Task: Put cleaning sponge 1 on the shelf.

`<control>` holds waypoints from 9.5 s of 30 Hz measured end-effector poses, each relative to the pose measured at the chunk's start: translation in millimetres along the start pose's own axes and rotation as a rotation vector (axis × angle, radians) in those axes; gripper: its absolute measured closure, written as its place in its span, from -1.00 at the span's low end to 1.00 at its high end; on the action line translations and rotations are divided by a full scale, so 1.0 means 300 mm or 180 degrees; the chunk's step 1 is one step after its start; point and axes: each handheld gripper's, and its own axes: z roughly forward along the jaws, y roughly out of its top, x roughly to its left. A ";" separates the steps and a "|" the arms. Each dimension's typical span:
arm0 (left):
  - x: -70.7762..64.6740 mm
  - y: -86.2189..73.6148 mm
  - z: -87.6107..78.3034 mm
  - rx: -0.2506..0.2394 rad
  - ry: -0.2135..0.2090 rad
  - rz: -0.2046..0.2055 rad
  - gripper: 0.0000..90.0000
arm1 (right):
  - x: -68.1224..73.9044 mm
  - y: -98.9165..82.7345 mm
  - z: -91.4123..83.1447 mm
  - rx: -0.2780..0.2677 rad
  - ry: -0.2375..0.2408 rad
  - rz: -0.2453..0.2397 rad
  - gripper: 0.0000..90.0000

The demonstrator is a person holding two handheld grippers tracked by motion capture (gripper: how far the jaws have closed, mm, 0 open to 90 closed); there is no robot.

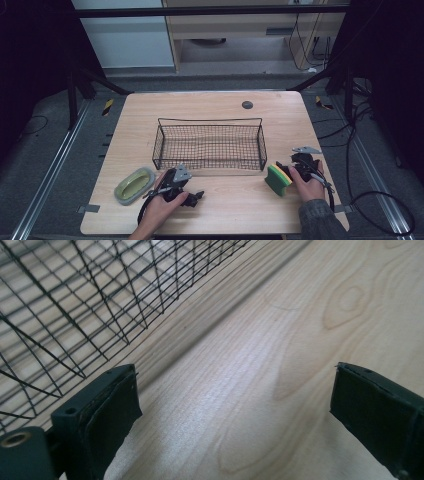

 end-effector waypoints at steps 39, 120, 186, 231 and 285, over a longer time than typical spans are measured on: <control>0.303 -0.019 -0.452 0.0690 0.0534 0.0051 -0.82 | -0.021 -0.016 -0.016 -0.0008 0.0121 -0.0118 -0.99; 0.345 -0.024 -0.453 0.1188 0.0490 0.0275 0.56 | -0.018 -0.025 -0.024 -0.0026 0.0114 -0.0125 -0.97; 0.371 0.459 -0.440 0.0739 0.0858 0.1834 0.56 | -0.018 -0.025 -0.023 -0.0020 0.0142 -0.0143 -0.99; 0.328 0.542 -0.268 0.0965 0.0696 0.2248 0.56 | -0.018 -0.025 -0.023 -0.0017 0.0146 -0.0170 -0.99; 0.307 0.465 -0.100 0.1516 0.0354 0.2442 0.56 | -0.018 -0.026 -0.024 -0.0015 0.0144 -0.0171 -0.99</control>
